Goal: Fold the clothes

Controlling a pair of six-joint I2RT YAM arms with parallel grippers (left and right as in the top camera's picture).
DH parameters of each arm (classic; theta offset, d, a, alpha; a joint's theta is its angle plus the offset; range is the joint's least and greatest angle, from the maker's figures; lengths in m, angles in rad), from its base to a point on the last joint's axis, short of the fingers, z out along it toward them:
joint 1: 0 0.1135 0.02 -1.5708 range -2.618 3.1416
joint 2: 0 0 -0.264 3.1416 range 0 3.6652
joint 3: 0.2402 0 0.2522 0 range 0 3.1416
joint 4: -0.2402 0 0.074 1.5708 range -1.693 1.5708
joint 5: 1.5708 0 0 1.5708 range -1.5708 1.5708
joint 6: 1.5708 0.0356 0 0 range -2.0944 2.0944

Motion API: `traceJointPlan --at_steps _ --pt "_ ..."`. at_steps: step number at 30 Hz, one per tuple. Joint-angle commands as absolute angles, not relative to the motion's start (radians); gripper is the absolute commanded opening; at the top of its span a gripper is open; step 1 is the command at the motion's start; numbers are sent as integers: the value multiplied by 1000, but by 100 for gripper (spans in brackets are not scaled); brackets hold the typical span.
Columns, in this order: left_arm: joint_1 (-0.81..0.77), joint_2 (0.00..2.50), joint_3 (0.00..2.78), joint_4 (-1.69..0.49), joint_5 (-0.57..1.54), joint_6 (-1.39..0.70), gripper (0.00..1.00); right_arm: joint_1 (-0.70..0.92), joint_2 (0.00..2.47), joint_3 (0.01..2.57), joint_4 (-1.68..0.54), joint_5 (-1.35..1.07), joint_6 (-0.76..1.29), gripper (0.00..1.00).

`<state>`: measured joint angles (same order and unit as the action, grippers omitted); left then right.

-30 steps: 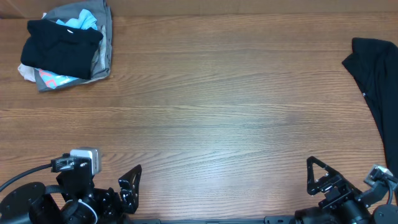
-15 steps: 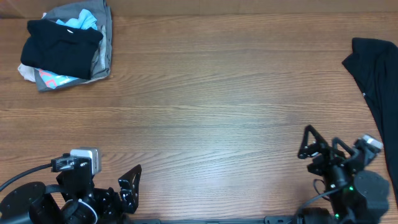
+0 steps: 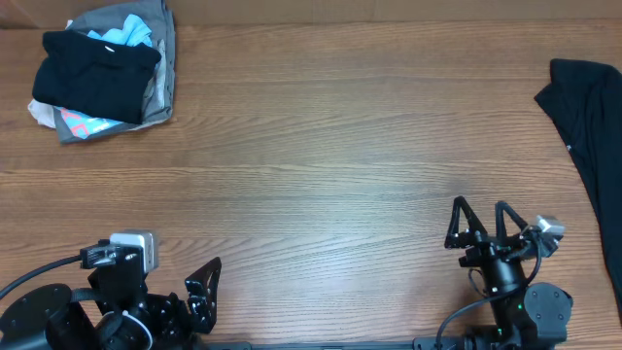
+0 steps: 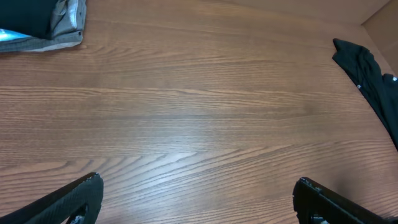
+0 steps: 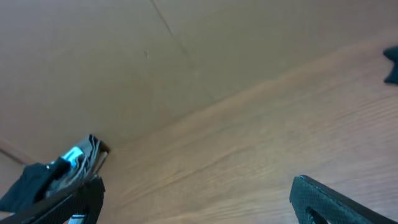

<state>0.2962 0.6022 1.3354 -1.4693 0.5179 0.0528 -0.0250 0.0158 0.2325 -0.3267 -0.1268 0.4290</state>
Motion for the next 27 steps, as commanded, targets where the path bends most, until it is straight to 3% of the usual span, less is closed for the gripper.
traceJointPlan --at_steps 1,14,27 --pt "299 594 1338 -1466 513 67 100 -27 3 189 -264 -135 381 100" --pt "299 594 1338 -1466 513 68 100 -10 3 7 36 -125 262 100" --pt "299 594 1338 -1466 513 68 100 2 3 8 -72 2 270 100"
